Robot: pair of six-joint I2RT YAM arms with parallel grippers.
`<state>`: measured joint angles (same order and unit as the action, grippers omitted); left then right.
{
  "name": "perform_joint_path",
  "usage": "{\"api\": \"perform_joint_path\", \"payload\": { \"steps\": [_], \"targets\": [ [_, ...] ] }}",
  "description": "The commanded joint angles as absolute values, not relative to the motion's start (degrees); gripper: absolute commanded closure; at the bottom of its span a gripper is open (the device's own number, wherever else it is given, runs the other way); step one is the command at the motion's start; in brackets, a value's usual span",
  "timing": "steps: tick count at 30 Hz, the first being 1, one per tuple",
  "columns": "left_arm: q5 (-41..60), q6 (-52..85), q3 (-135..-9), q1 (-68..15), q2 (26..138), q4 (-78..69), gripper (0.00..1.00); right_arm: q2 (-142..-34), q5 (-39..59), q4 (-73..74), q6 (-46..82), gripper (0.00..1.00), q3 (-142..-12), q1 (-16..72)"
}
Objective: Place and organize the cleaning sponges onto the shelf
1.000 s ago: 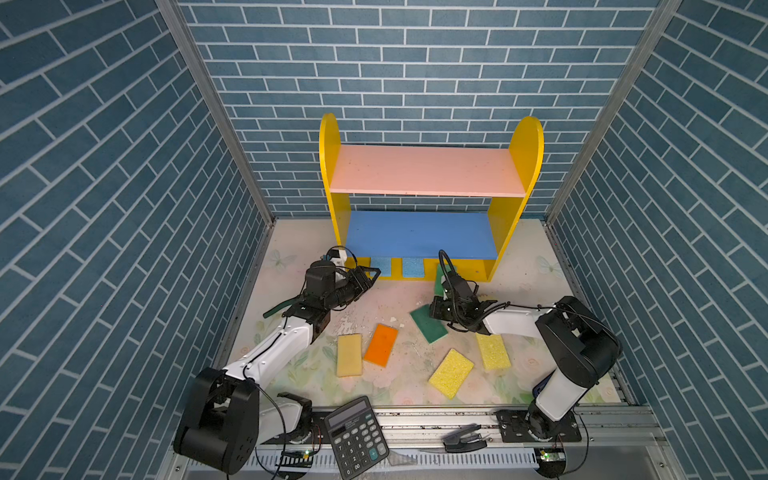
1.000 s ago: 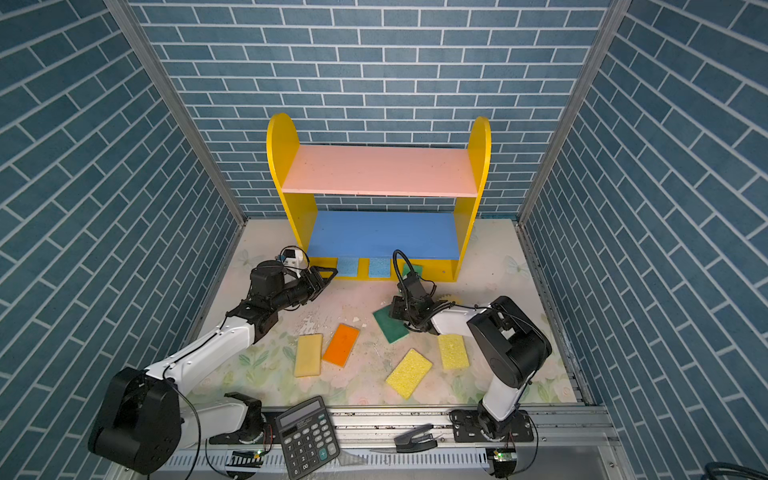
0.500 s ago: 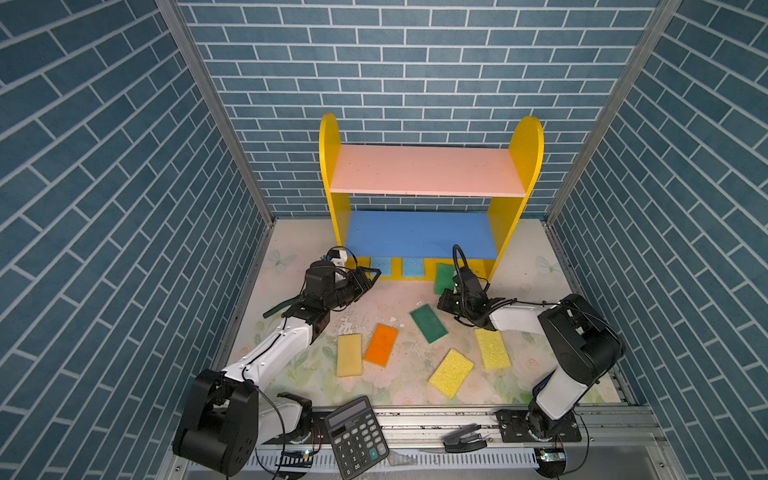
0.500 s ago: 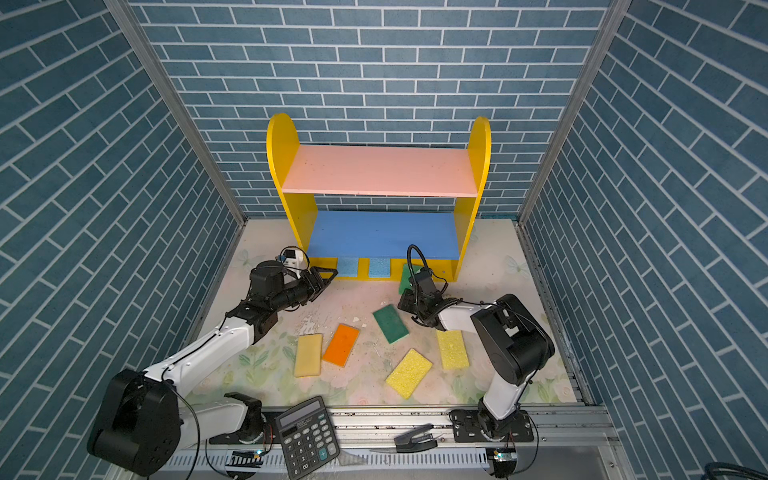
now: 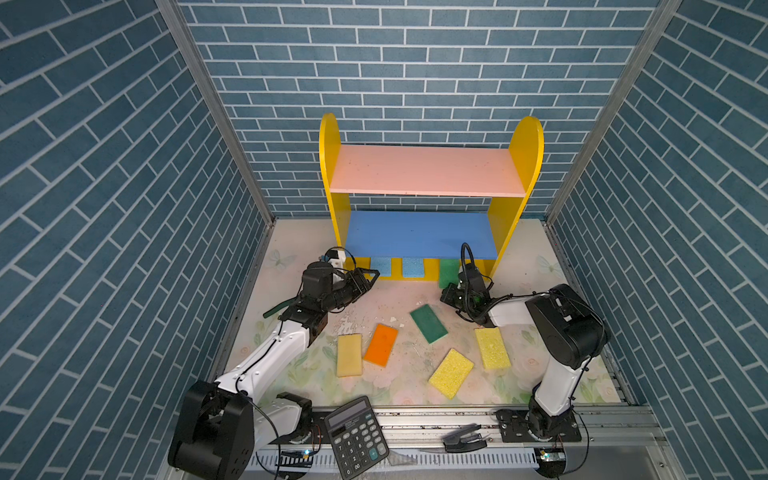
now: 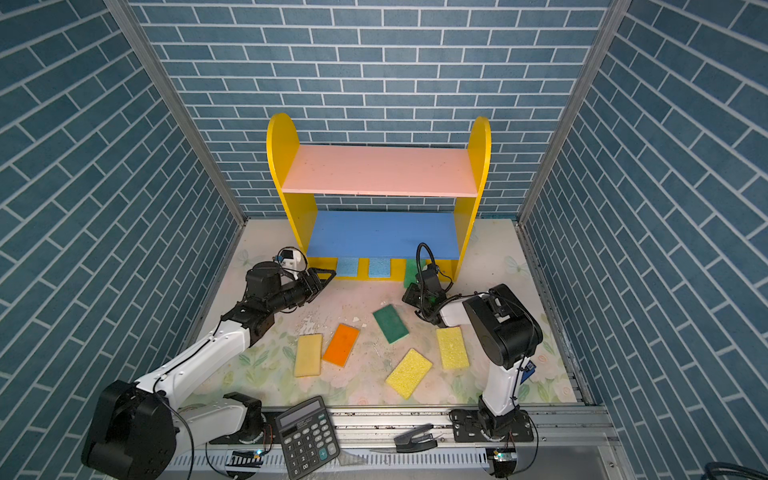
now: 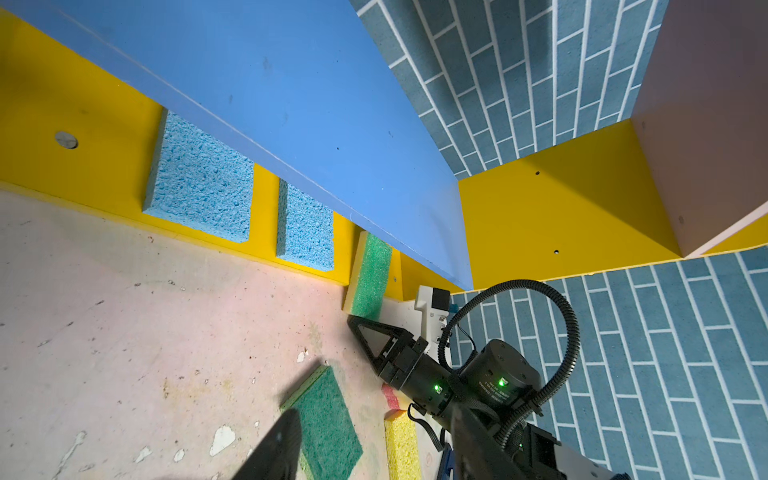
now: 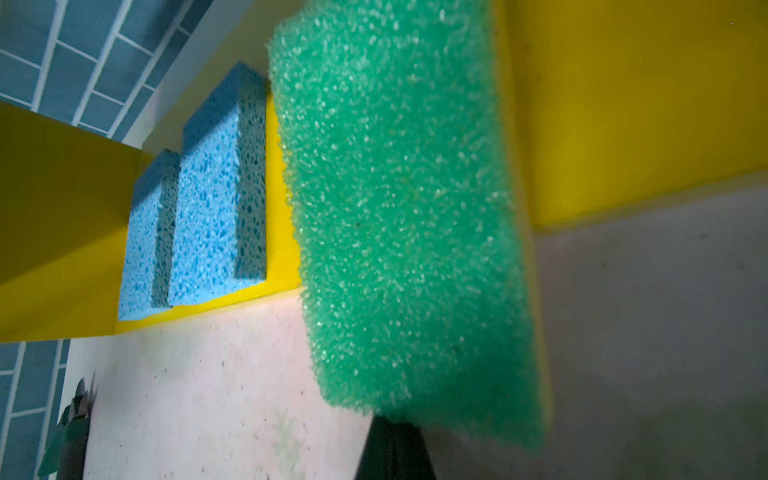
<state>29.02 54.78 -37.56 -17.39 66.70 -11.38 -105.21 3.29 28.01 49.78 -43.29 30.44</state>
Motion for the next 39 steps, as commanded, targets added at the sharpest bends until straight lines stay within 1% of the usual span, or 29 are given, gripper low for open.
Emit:
{"api": "perform_joint_path", "payload": {
  "steps": [1, 11, 14, 21, 25, 26, 30, 34, 39],
  "targets": [
    [28.7, 53.8, -36.83, -17.23, 66.03, -11.11, 0.41, -107.53, 3.49, 29.82, 51.77, 1.0, -43.34, 29.71],
    [28.58, 53.84, -36.7, -17.18, 66.49, -11.33, 0.41, -105.4, 2.81, 28.66, 49.8, 1.0, -44.96, 28.74],
    [28.65, 53.98, -36.83, -17.23, 66.74, -11.6, 0.41, -104.51, 1.7, 27.85, 48.98, 1.0, -44.65, 28.19],
    [29.04, 54.11, -36.53, -17.2, 66.62, -11.65, 0.41, -101.82, 3.21, 29.22, 49.53, 1.0, -41.96, 27.08],
    [28.86, 53.83, -36.32, -17.23, 66.23, -11.29, 0.41, -98.68, 4.66, 32.63, 53.02, 1.0, -38.17, 26.9],
    [28.86, 53.79, -36.38, -17.23, 66.27, -11.4, 0.41, -98.08, 7.01, 34.18, 54.41, 1.0, -37.1, 26.89],
    [28.95, 54.01, -36.13, -17.18, 66.77, -12.34, 0.41, -97.74, 9.08, 39.7, 59.97, 1.0, -33.84, 26.9],
    [29.33, 54.83, -35.57, -17.23, 67.15, -13.74, 0.41, -100.21, 8.98, 45.09, 64.17, 1.0, -31.84, 26.59],
    [29.61, 54.83, -35.47, -17.23, 66.71, -13.28, 0.41, -106.5, 10.07, 54.01, 68.39, 1.0, -31.75, 25.69]
  ]
}}
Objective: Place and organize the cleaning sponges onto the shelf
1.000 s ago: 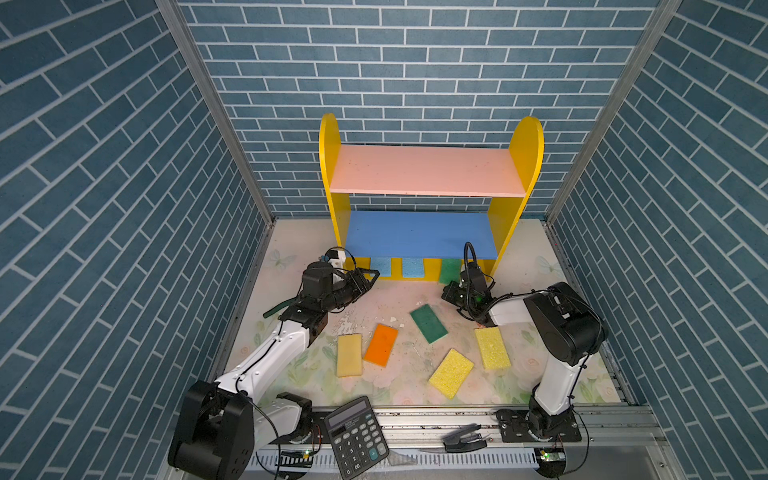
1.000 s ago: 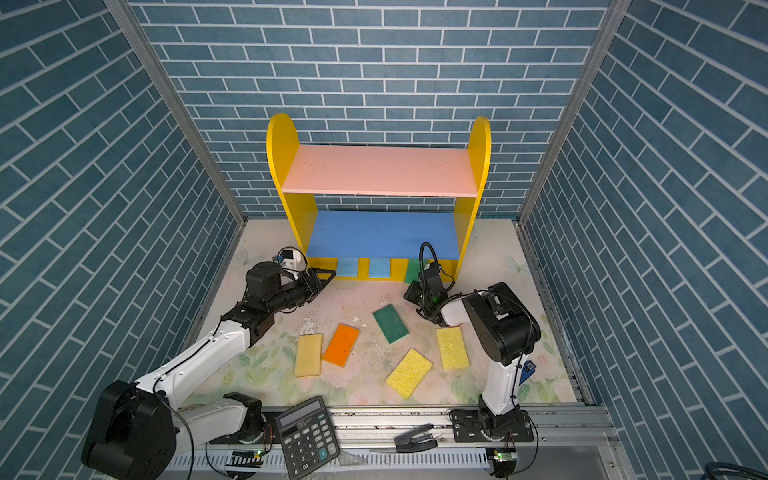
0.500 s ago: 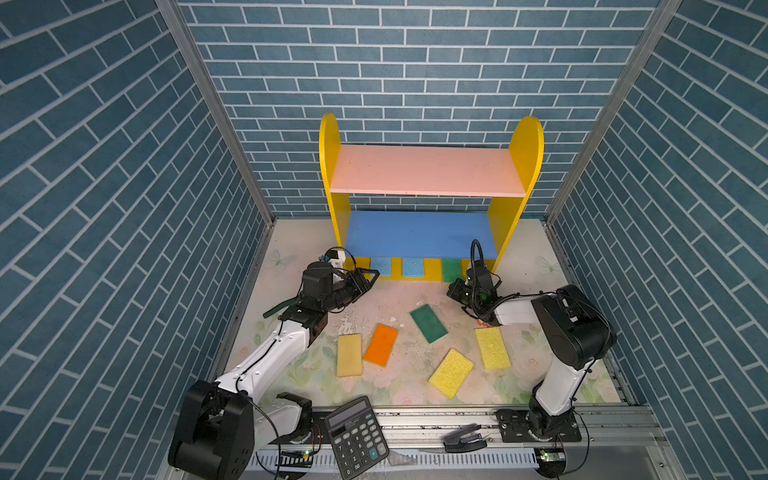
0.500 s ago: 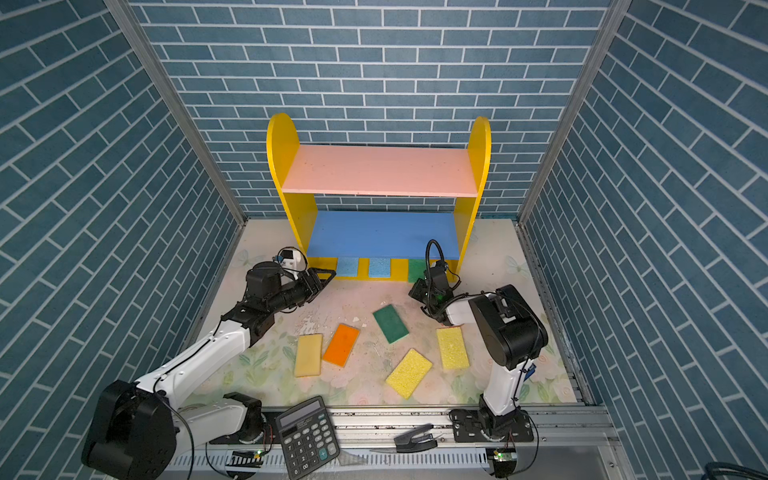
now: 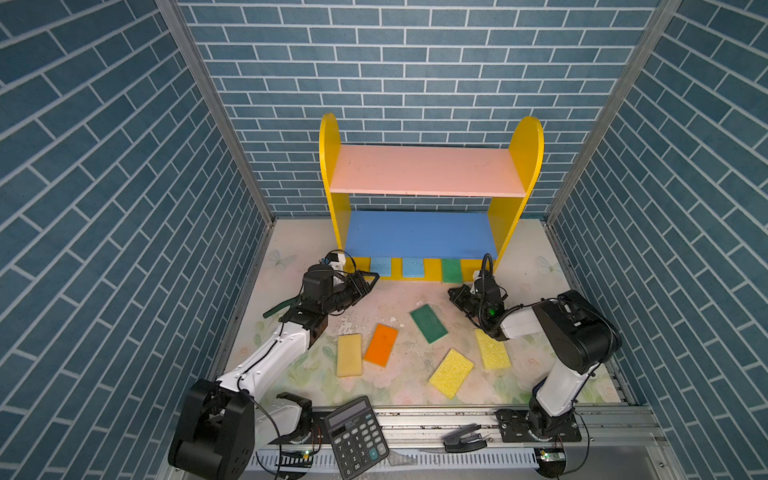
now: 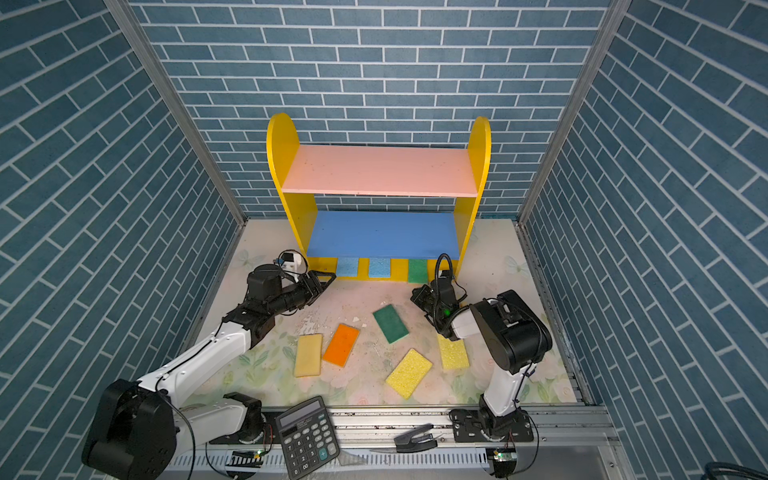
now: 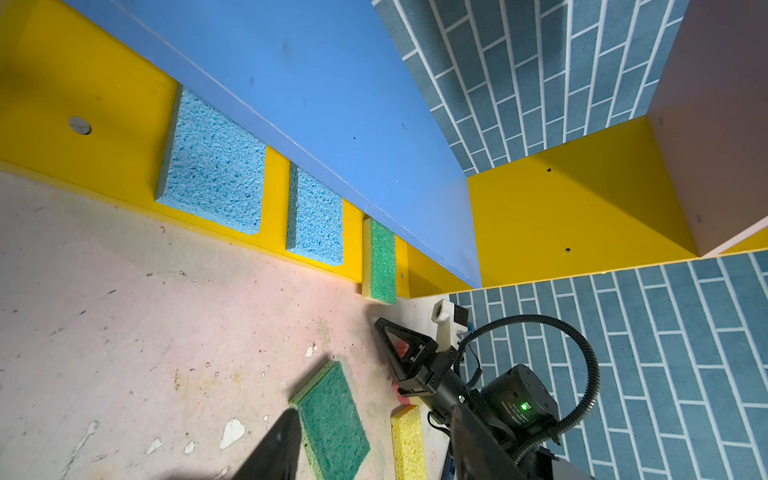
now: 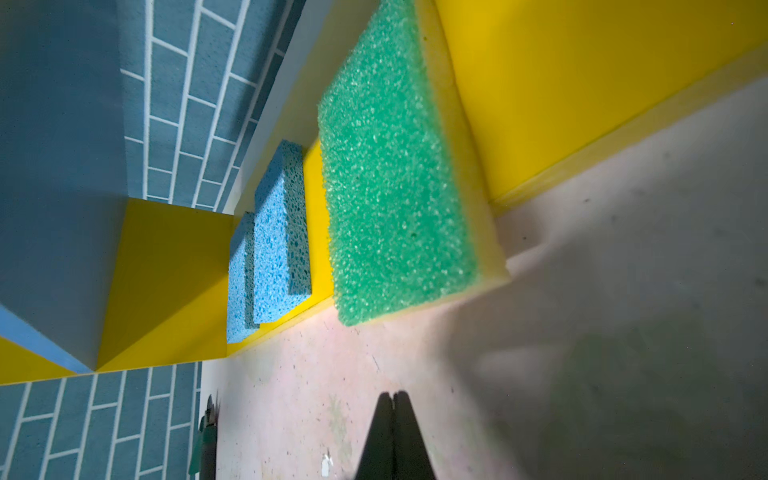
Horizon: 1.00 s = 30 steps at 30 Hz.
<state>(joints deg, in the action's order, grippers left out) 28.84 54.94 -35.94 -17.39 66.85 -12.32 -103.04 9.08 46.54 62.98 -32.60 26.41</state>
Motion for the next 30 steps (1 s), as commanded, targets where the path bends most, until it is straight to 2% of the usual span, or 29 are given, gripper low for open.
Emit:
{"api": "perform_joint_path", "payload": {
  "steps": [1, 7, 30],
  "targets": [
    [29.45, 54.67, -35.42, -17.23, 66.57, -13.03, 0.41, -107.87, 9.89, 56.14, 69.51, 1.0, -31.57, 25.37],
    [29.4, 54.49, -35.32, -17.23, 66.53, -12.55, 0.41, -115.11, 9.67, 66.14, 75.45, 1.0, -30.97, 23.96],
    [29.8, 54.84, -35.73, -17.2, 68.21, -13.51, 0.41, -119.04, 7.84, 65.74, 75.28, 1.0, -35.75, 23.82]
  ]
}}
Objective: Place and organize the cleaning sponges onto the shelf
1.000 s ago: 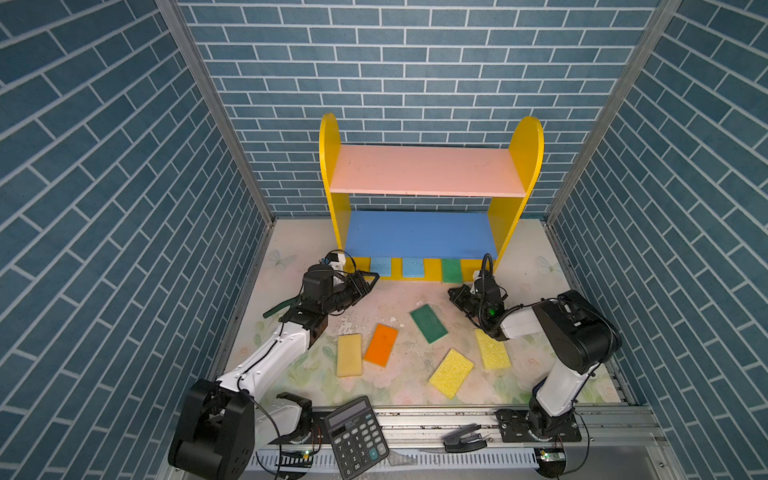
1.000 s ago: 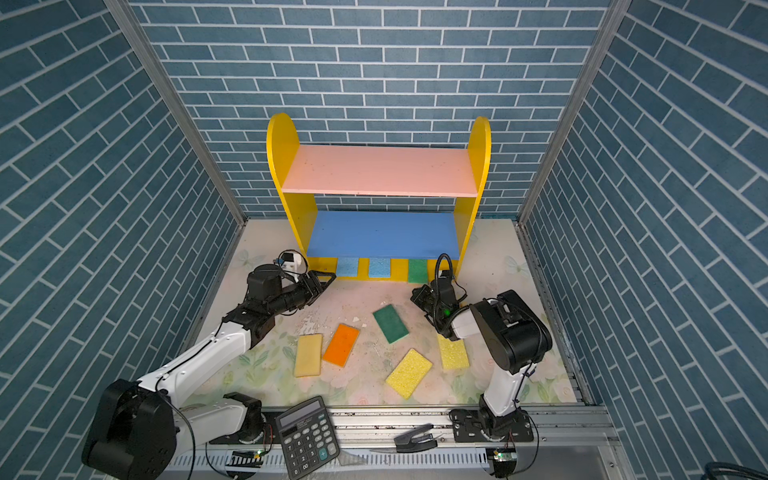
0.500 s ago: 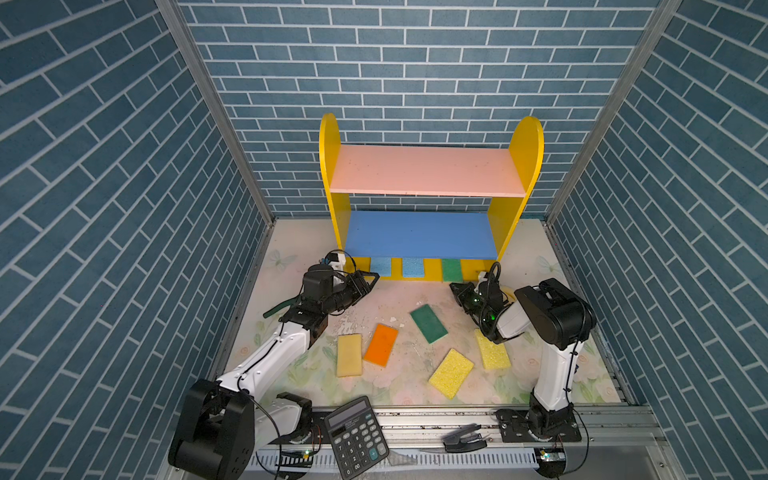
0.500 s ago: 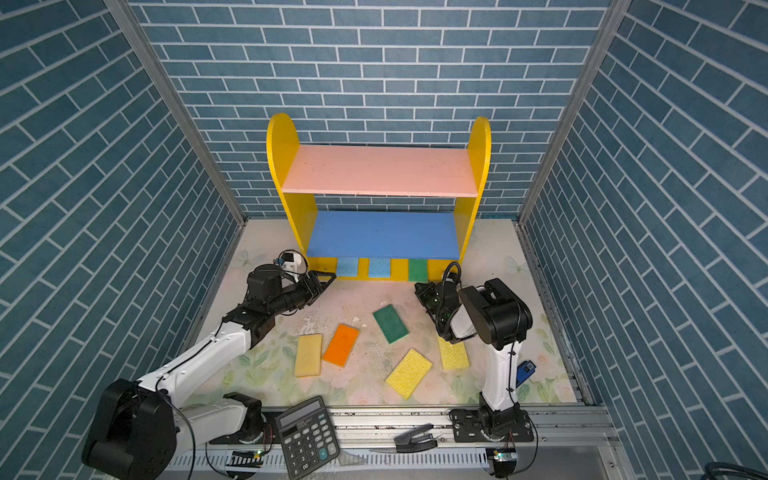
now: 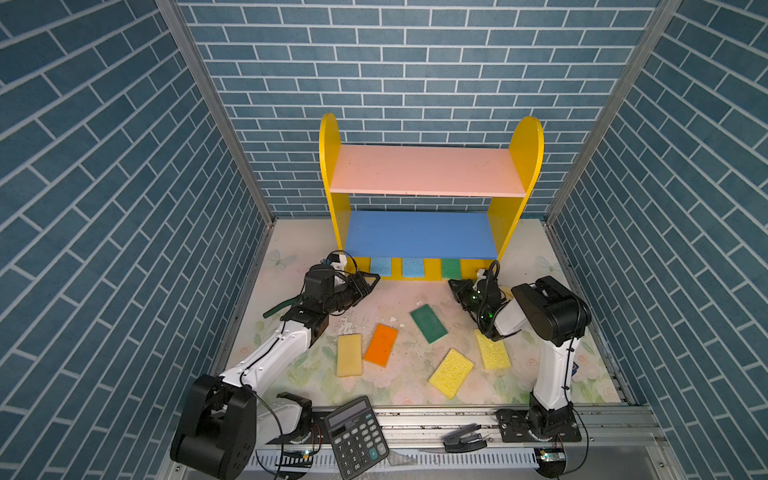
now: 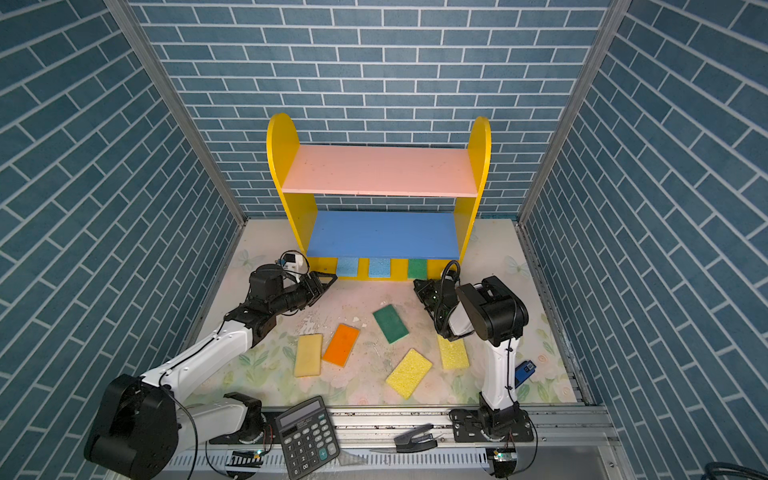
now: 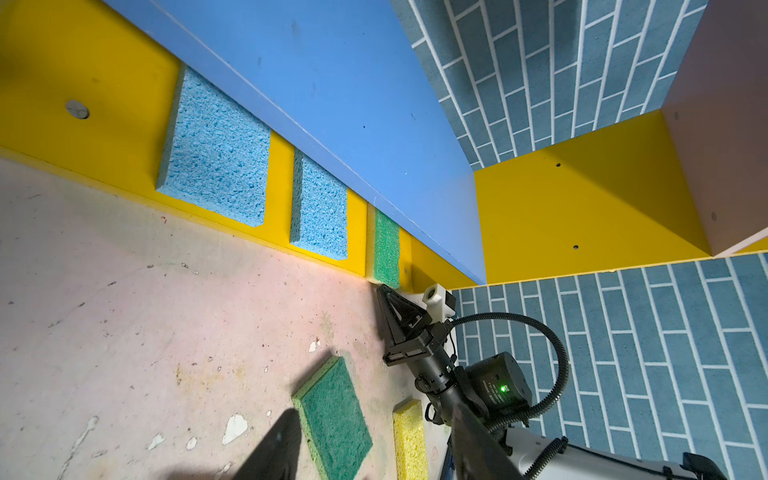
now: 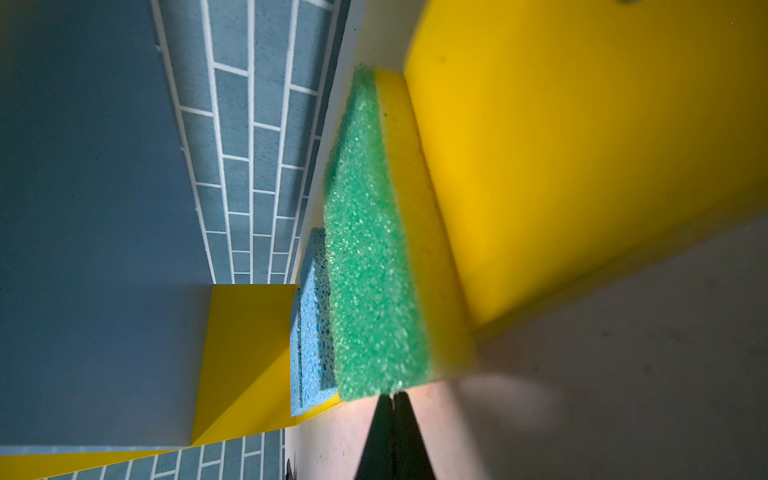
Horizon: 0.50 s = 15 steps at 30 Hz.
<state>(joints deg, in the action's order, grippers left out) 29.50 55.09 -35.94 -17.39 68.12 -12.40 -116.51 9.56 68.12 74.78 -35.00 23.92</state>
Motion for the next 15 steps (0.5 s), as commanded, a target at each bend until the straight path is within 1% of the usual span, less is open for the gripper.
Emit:
{"api": "perform_joint_path", "payload": {
  "steps": [1, 15],
  "targets": [
    [29.79, 54.9, -35.62, -17.18, 68.29, -13.61, 0.41, -119.26, 7.66, 65.66, 75.4, 1.0, -35.9, 23.82],
    [29.81, 54.86, -35.46, -17.23, 68.3, -13.76, 0.41, -120.41, 5.69, 67.38, 77.08, 1.0, -33.88, 23.81]
  ]
}}
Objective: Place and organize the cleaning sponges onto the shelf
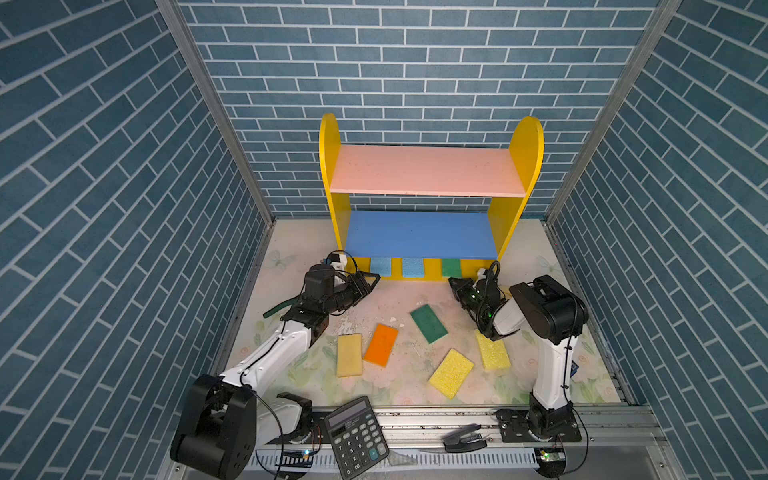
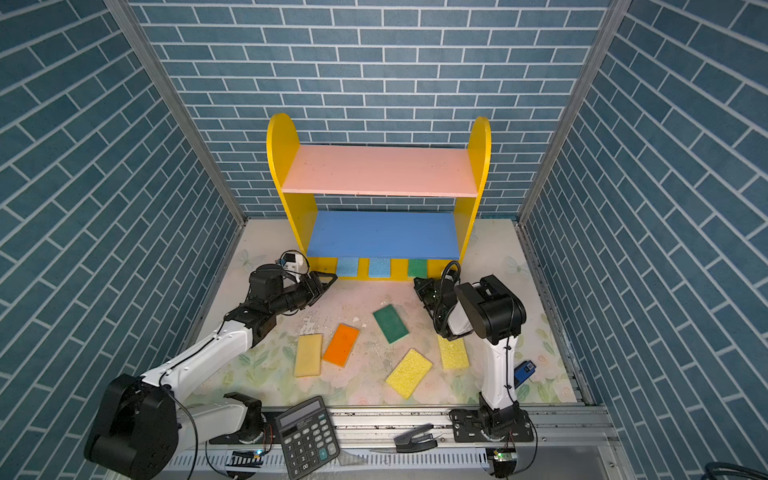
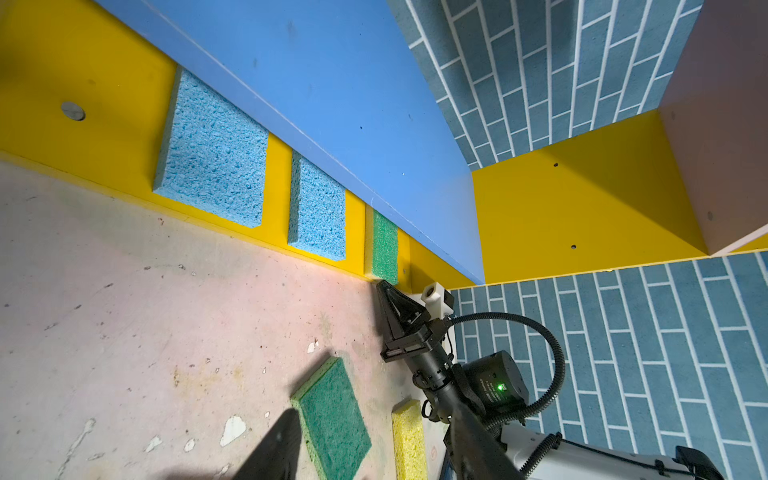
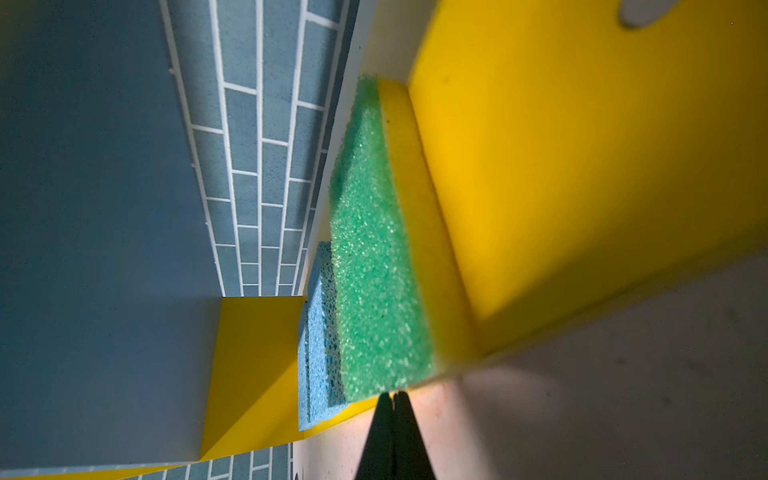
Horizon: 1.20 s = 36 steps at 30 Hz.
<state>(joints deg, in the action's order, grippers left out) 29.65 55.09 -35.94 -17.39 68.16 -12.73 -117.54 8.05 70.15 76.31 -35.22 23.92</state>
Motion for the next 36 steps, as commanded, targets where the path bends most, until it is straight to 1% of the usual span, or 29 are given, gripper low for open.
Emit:
{"api": "perform_joint_path", "payload": {
  "steps": [1, 24, 36],
  "targets": [
    [29.8, 54.9, -35.43, -17.23, 68.23, -13.71, 0.41, -120.32, 5.54, 67.37, 77.16, 1.0, -33.7, 23.82],
    [30.1, 54.66, -35.42, -17.17, 67.47, -13.14, 0.41, -117.67, 5.36, 67.74, 77.44, 1.0, -30.68, 23.73],
    [30.07, 54.49, -34.73, -17.23, 66.11, -12.33, 0.41, -118.24, 1.15, 68.64, 77.96, 1.0, -30.84, 23.64]
  ]
}}
